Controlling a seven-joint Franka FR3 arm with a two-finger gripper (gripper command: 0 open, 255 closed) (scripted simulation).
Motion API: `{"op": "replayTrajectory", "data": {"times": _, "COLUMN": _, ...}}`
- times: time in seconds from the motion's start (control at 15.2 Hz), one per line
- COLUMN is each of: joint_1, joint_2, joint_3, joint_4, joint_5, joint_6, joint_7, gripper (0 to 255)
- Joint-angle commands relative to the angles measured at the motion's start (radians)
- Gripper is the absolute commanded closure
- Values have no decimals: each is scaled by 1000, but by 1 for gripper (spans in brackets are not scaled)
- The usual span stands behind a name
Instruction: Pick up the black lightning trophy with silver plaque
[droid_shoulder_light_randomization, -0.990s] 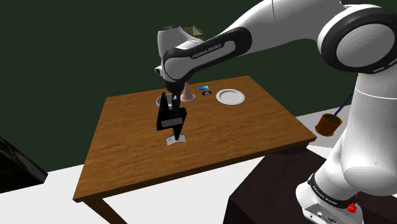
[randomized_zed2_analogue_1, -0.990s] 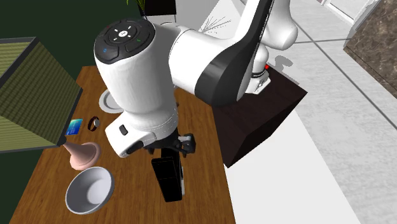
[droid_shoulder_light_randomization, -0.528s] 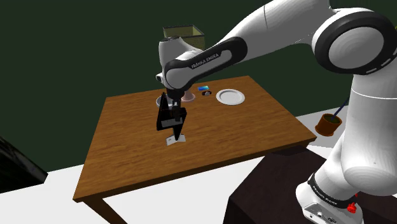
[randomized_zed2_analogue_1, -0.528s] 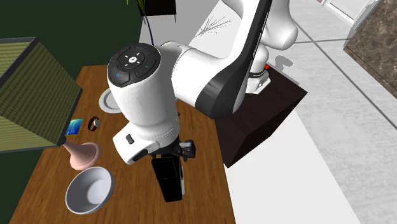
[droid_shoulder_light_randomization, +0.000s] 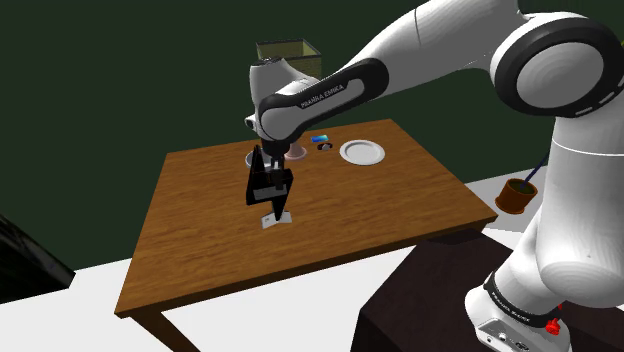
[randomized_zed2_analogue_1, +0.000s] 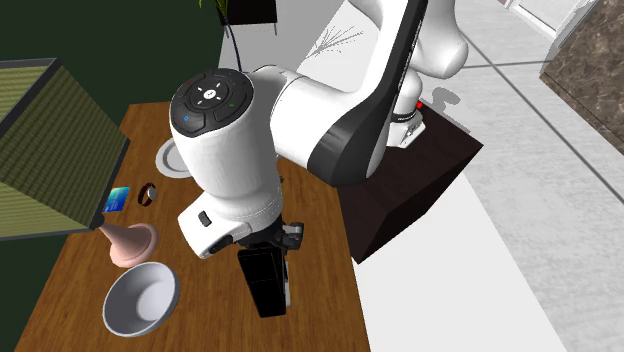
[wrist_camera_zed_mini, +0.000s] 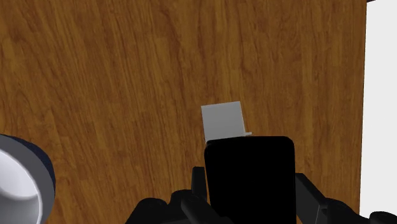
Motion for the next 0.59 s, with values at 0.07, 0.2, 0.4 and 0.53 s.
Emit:
{"op": "replayTrajectory", "data": {"times": 0.07, "joint_1": 0, "joint_2": 2, "joint_3": 0, "joint_4": 0, "joint_5": 0, "joint_6": 0, "joint_7": 1, "gripper": 255}}
{"op": "replayTrajectory", "data": {"times": 0.2, "joint_1": 0, "joint_2": -8, "joint_3": 1, "joint_4": 13, "joint_5": 2, "joint_6": -23, "joint_7": -1, "gripper": 255}}
{"op": "replayTrajectory", "data": {"times": 0.4, "joint_1": -1, "joint_2": -22, "joint_3": 2, "joint_4": 35, "joint_5": 6, "joint_6": -59, "joint_7": -3, "gripper": 255}}
{"op": "replayTrajectory", "data": {"times": 0.53, "joint_1": -1, "joint_2": -30, "joint_3": 3, "joint_4": 51, "joint_5": 8, "joint_6": -83, "joint_7": -4, "gripper": 255}}
